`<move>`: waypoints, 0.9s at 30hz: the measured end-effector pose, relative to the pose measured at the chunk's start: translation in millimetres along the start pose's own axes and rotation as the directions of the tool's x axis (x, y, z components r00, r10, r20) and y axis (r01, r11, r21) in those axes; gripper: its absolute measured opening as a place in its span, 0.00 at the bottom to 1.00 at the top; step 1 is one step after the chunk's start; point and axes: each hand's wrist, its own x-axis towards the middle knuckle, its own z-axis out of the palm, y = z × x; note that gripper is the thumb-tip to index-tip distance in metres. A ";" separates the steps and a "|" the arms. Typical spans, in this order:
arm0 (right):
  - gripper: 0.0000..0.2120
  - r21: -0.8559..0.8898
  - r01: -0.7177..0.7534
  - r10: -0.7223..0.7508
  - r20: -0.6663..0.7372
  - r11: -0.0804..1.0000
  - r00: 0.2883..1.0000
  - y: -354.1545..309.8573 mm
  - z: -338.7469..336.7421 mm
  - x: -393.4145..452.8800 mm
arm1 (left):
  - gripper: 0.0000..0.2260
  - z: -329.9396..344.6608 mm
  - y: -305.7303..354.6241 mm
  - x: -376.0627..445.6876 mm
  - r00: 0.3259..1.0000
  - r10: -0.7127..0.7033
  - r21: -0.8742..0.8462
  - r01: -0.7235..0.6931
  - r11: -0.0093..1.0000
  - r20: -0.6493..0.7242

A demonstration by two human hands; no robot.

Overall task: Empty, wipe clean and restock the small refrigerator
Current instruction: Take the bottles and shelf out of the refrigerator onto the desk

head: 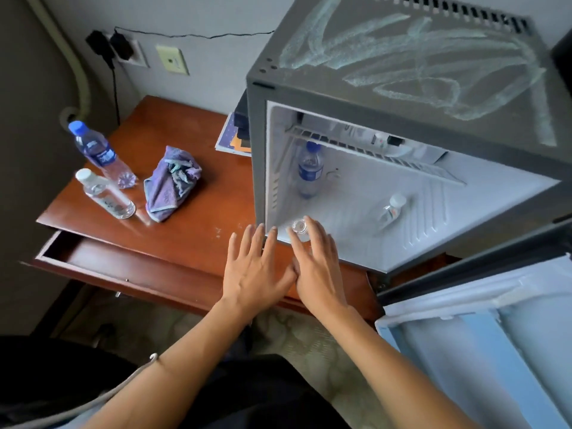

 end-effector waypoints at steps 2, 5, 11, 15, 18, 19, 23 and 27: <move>0.30 0.057 -0.007 0.007 -0.005 0.998 1.000 -12.8 -3.4 -6.8 | 0.37 -4.3 -7.0 -15.7 0.999 -0.032 -0.007 0.032 0.999 -0.013; 0.26 0.158 0.027 -0.025 -0.016 0.987 1.000 -33.5 -3.9 -10.4 | 0.36 -10.6 -22.1 -31.9 0.996 -0.080 -0.012 0.079 0.997 -0.039; 0.29 0.336 0.054 -0.090 0.093 0.940 0.992 -78.8 0.7 12.8 | 0.35 -31.0 -70.0 -35.8 0.979 -0.168 0.017 0.171 0.985 -0.118; 0.34 0.400 0.067 -0.133 0.141 0.914 0.981 -113.2 15.9 48.5 | 0.35 -38.1 -116.0 -30.6 0.965 -0.237 0.021 0.241 0.970 -0.113; 0.36 0.412 0.058 -0.144 0.182 0.910 0.973 -142.6 30.2 86.5 | 0.36 -48.6 -152.4 -21.1 0.944 -0.302 0.000 0.305 0.953 -0.130; 0.36 0.420 0.050 -0.142 0.190 0.906 0.972 -152.6 34.9 101.2 | 0.37 -53.1 -164.6 -16.9 0.937 -0.321 -0.007 0.323 0.946 -0.138; 0.36 0.441 0.044 -0.154 0.217 0.896 0.964 -193.8 58.0 162.4 | 0.38 -70.0 -210.5 0.4 0.906 -0.390 -0.028 0.391 0.920 -0.165; 0.39 0.453 0.097 -0.207 0.200 0.886 0.958 -233.5 86.5 219.2 | 0.38 -80.7 -247.9 11.6 0.871 -0.448 -0.067 0.444 0.894 -0.201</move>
